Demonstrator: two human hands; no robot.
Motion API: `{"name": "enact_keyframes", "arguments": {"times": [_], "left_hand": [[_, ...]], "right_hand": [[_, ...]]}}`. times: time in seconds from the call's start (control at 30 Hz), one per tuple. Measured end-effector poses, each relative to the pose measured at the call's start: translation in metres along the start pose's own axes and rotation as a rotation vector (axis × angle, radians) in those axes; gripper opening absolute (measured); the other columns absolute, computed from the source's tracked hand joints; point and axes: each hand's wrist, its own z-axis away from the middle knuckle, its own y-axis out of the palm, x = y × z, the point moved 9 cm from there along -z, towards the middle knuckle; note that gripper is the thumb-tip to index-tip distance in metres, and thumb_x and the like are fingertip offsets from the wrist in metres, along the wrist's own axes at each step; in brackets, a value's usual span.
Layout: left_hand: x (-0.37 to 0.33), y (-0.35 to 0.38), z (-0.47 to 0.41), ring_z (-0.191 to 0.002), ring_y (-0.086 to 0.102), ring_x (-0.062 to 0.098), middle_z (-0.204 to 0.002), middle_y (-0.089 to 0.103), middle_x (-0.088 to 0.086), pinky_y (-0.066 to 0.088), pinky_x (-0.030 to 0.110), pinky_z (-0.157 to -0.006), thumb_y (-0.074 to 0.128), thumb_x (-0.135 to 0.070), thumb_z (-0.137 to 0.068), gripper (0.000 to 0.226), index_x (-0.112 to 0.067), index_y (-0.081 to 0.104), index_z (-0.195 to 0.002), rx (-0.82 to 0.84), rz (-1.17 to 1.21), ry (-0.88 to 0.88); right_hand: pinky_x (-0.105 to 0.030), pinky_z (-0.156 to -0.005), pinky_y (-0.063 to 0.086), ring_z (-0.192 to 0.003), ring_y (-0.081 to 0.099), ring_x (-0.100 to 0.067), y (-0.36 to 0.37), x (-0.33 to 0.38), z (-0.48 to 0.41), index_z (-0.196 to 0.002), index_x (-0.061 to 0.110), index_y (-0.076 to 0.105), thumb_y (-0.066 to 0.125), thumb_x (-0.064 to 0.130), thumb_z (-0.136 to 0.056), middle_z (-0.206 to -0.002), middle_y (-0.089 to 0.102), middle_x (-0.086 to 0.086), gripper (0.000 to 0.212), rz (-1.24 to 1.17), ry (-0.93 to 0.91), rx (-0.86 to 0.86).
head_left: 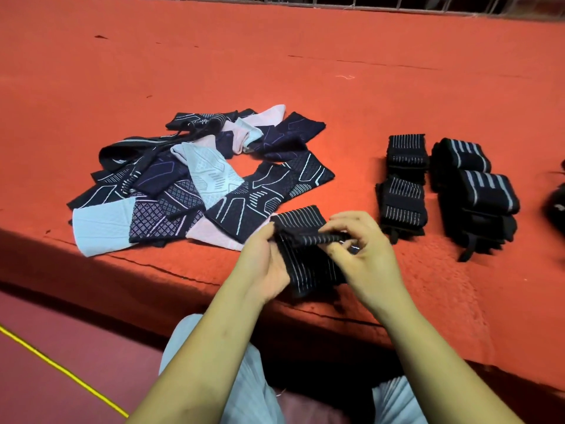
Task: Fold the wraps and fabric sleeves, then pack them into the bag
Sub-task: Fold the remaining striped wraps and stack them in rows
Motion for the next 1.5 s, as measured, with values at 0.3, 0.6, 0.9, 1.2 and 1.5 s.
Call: {"name": "enact_keyframes", "arguments": {"times": [0.3, 0.6, 0.9, 1.2, 1.5], "left_hand": [[-0.009, -0.007, -0.003, -0.077, 0.071, 0.036, -0.084, 0.072, 0.023, 0.051, 0.051, -0.078, 0.03, -0.018, -0.098, 0.038, 0.003, 0.061, -0.091, -0.114, 0.158, 0.137], [-0.014, -0.005, -0.005, -0.104, 0.065, 0.036, -0.11, 0.067, 0.024, 0.051, 0.055, -0.097, 0.059, -0.021, -0.094, 0.032, 0.003, 0.062, -0.115, -0.1, 0.07, 0.203], [-0.015, 0.028, -0.019, -0.095, 0.066, 0.031, -0.105, 0.067, 0.02, 0.054, 0.049, -0.093, 0.052, -0.005, -0.098, 0.022, 0.004, 0.058, -0.117, -0.02, -0.292, 0.38], [-0.017, 0.108, -0.084, -0.079, 0.063, 0.018, -0.09, 0.065, 0.007, 0.055, 0.035, -0.076, 0.06, -0.005, -0.095, 0.007, -0.011, 0.06, -0.094, 0.057, -0.528, 0.37], [-0.001, 0.164, -0.173, -0.038, 0.048, 0.007, -0.064, 0.046, 0.006, 0.039, 0.018, -0.042, 0.051, 0.01, -0.089, 0.027, -0.011, 0.053, -0.073, -0.016, -0.78, 0.234]], "right_hand": [[-0.019, -0.081, 0.048, -0.096, 0.063, -0.004, 0.02, -0.035, 0.035, -0.09, 0.039, 0.07, 0.063, 0.008, -0.075, -0.106, 0.064, 0.01, 0.035, -0.137, 0.213, 0.061], [-0.019, -0.071, 0.043, -0.076, 0.058, -0.002, 0.028, -0.039, 0.04, -0.087, 0.027, 0.067, 0.058, 0.001, -0.066, -0.089, 0.065, 0.007, 0.035, -0.117, 0.255, 0.147], [-0.031, -0.052, 0.051, -0.062, 0.061, -0.016, 0.011, -0.054, 0.028, -0.104, 0.019, 0.047, 0.057, 0.014, -0.097, -0.083, 0.071, -0.001, 0.013, -0.35, 0.377, 0.051], [-0.016, -0.04, 0.038, -0.042, 0.047, -0.004, -0.063, -0.086, -0.008, -0.094, 0.01, 0.059, 0.054, -0.003, -0.095, -0.067, 0.063, -0.001, 0.014, -0.367, 0.443, -0.221], [-0.024, -0.047, 0.048, -0.044, 0.058, -0.007, -0.13, -0.15, -0.037, -0.094, 0.016, 0.049, 0.054, -0.006, -0.091, -0.067, 0.06, -0.008, 0.023, -0.155, 0.522, -0.415]]}}
